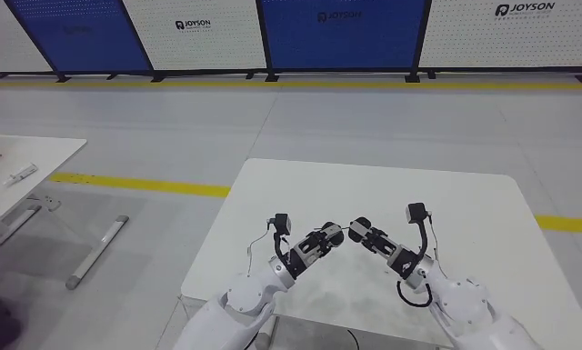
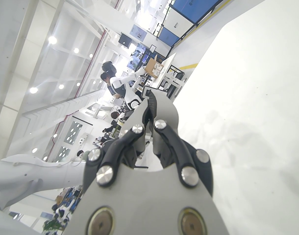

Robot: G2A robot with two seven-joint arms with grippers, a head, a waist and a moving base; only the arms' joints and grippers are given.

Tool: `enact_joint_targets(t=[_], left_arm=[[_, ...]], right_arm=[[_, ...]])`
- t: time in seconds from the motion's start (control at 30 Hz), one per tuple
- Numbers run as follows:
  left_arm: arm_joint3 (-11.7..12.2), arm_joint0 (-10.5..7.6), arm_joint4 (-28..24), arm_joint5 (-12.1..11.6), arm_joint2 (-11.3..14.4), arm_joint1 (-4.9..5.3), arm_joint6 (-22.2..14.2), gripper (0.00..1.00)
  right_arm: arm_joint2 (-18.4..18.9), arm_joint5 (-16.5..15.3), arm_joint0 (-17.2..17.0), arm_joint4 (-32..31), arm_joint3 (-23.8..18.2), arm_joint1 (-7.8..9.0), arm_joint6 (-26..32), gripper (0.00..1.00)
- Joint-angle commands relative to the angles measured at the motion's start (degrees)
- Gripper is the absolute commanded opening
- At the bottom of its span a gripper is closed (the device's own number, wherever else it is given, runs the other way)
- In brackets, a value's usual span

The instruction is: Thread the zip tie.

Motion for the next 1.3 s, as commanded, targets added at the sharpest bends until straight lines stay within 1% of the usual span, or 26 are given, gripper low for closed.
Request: enact_joint_targets(t=[0.0,0.37,0.4,0.43,0.47,0.5,0.63,0.73,0.9,0.97,1.03,1.1,1.27], left_arm=[[0.0,-0.02,0.0,0.0,0.0,-0.01,0.1,0.0],[0.0,0.03,-0.1,-0.8,0.0,0.0,0.1,0.0],[0.0,0.08,0.0,-0.9,0.0,0.01,0.1,0.0],[0.0,0.15,0.2,-1.0,-0.1,0.03,0.2,0.0],[-0.1,0.22,0.4,-1.0,-0.1,0.06,0.2,0.0],[-0.1,0.31,0.5,-1.0,-0.2,0.07,0.2,0.0],[-0.4,0.65,1.0,-0.8,-0.5,0.15,0.8,0.0],[-0.9,1.02,1.7,0.1,-0.9,0.28,1.1,0.0],[-2.2,2.22,4.3,3.3,-2.2,0.75,1.3,0.0],[-2.7,2.62,4.9,4.6,-2.5,0.89,1.0,0.0],[-3.2,2.92,4.7,6.4,-2.6,1.02,0.0,0.0],[-3.8,3.0,2.8,7.5,-2.5,1.03,-1.4,0.0],[-3.8,3.0,2.8,7.5,-2.5,1.03,-1.4,0.0]], right_arm=[[0.0,0.0,0.0,0.0,0.0,0.0,0.0,0.0],[0.0,0.0,0.0,0.0,0.0,0.0,0.0,0.0],[0.0,0.1,-0.1,0.0,0.0,-0.01,-0.1,0.33],[0.0,0.4,-0.3,-0.2,-0.4,-0.07,-0.4,0.42],[0.1,0.6,-0.5,-0.3,-0.6,-0.1,-0.3,0.73],[0.2,0.8,-0.5,-0.3,-0.7,-0.13,-0.3,1.0],[0.9,1.3,-0.9,-0.3,-1.3,-0.21,-0.1,1.0],[1.7,1.5,-1.5,-0.4,-1.8,-0.19,-0.1,1.0],[4.8,2.4,-3.5,-0.9,-3.7,0.3,-0.6,1.0],[6.6,3.5,-4.9,-1.1,-5.1,0.67,-0.6,1.0],[8.4,6.2,-6.3,-1.9,-7.2,1.19,1.1,1.0],[9.8,8.1,-7.3,-2.5,-9.4,1.53,1.8,1.0],[9.8,8.1,-7.3,-2.5,-9.4,1.53,1.8,1.0]])
